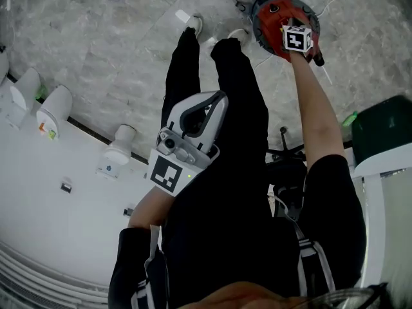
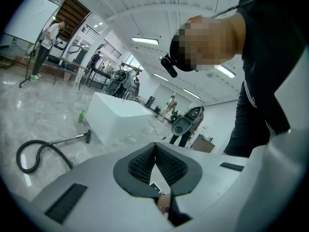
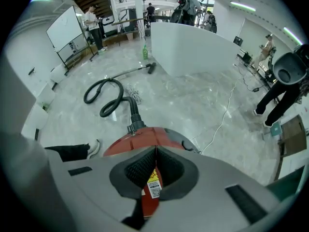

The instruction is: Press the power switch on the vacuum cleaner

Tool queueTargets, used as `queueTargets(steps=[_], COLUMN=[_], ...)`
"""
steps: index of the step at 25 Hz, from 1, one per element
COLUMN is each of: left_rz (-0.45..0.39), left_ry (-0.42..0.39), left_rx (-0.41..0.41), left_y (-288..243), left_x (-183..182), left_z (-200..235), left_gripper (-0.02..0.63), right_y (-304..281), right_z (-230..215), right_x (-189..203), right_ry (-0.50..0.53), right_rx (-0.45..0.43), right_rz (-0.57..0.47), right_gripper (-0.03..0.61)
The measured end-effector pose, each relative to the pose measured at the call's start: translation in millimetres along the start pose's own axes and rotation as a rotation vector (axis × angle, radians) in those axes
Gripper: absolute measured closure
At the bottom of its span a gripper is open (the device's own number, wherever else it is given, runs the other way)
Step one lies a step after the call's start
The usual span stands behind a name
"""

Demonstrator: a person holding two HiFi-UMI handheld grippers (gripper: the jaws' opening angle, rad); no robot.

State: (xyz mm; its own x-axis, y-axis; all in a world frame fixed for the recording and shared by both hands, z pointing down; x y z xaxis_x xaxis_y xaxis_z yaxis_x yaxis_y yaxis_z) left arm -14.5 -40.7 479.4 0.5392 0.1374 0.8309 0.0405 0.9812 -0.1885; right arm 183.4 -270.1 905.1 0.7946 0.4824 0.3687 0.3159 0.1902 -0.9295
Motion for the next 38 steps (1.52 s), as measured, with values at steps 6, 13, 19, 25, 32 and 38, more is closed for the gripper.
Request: queueTargets(steps=[6,13,19,25,32,38], left_rz=[0.036,0.029,-0.005,-0.017,-0.039,-0.039], left_ry=[-0.009,-0.034,-0.075,-0.071,-0.074,-0.082], left_rx=[0.103,0.172,0.216,0.245,0.291,0.347], left_y=[-3.2,-3.9,8.4,27.7,47.9,56.9], left_x=[1.8,-16.2,-40.1,-48.5,-63.6,-75.0], left_z=[-5.6,-17.0,-26.3,-31.4,-30.7,-32.8], left_gripper=[0.595,0.595,0.595,0.595,0.595,0.595], right_y=[24.0,85.3,143.9,183.6,243.2,313.1], right_z=[1.4,10.4,44.3,82.3,115.9,132.1], right_x=[1.6,-6.1,-10.2,-17.2,-19.9,-35.9], right_ry=[-0.036,-0.111,-0.203,-0.303,-0.358,-0.383], right_rx=[0.045,0.113,0.137,0.152,0.182,0.238], right_rz=[-0.068,-0.197,-0.299,-0.36,-0.42,-0.525], right_gripper=[0.561,0.561,0.561,0.561,0.561,0.561])
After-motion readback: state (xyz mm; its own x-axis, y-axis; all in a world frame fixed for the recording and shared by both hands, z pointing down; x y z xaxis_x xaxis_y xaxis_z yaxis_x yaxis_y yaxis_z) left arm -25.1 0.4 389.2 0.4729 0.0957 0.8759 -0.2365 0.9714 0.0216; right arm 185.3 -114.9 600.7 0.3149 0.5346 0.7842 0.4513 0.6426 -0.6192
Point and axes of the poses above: the fingertips, and each gripper's own axes: y backward along the fingers, z to its left, x out of its underside, the point moved 10 cm from there along y, backward along the fingers, and after that the axes turned 11 degrees about -z, right-handed, at the moved point
